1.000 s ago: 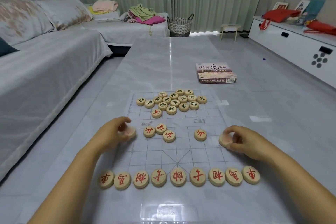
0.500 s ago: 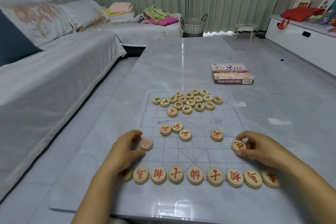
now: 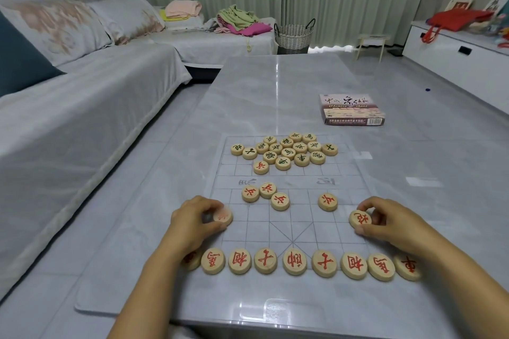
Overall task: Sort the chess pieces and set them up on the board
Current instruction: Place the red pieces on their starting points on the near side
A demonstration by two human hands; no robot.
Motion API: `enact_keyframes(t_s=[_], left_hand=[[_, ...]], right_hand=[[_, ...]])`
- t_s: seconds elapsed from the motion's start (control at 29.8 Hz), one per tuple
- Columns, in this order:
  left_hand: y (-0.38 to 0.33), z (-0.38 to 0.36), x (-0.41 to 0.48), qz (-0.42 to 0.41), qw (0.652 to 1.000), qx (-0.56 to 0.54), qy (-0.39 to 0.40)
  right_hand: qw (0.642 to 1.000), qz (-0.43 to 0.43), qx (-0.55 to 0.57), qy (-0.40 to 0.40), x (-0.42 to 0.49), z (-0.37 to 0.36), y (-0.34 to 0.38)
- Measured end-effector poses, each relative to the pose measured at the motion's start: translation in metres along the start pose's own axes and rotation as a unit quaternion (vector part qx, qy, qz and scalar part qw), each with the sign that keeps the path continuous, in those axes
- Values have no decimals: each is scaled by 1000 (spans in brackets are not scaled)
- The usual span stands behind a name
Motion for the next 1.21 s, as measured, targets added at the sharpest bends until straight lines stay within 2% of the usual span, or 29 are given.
enact_keyframes(t_s=[0.27, 0.4, 0.54, 0.67, 0.77, 0.84, 0.94, 1.01, 1.11, 1.21], left_hand=[[1, -2, -1, 4, 1000, 10, 6], [6, 0, -2, 23, 999, -24, -2], [10, 1, -2, 37, 998, -56, -17], [7, 2, -3, 34, 997, -68, -21], [5, 1, -4, 34, 997, -66, -20], [3, 1, -5, 34, 997, -69, -21], [2, 3, -6, 34, 997, -65, -22], [4, 3, -6, 38, 997, -63, -22], [2, 4, -6, 40, 997, -59, -32], [-13, 19, -8, 1, 993, -35, -113]], right_hand=[[1000, -1, -4, 10, -2, -1, 1], [1000, -16, 7, 22, 2, 5, 0], [996, 13, -64, -58, 15, 25, 26], [990, 72, -118, -23, 38, 9, 67], [984, 75, -161, -10, 51, 4, 73], [990, 50, -134, -19, 54, 11, 60], [996, -32, -48, -61, 49, 35, 16], [993, -73, -43, -79, 41, 42, -13], [994, -69, -27, -83, 34, 35, -36], [993, -35, 46, -107, 31, 37, -44]])
Point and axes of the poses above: each hand's wrist, its own x-axis towards the middle knuckle, its own z-axis out of the back of the hand, y = z × x, the point moved 10 cm from there along x, towards the middle knuckle, and after that the axes turned 14 degrees about -x, right-handed, at the moved point
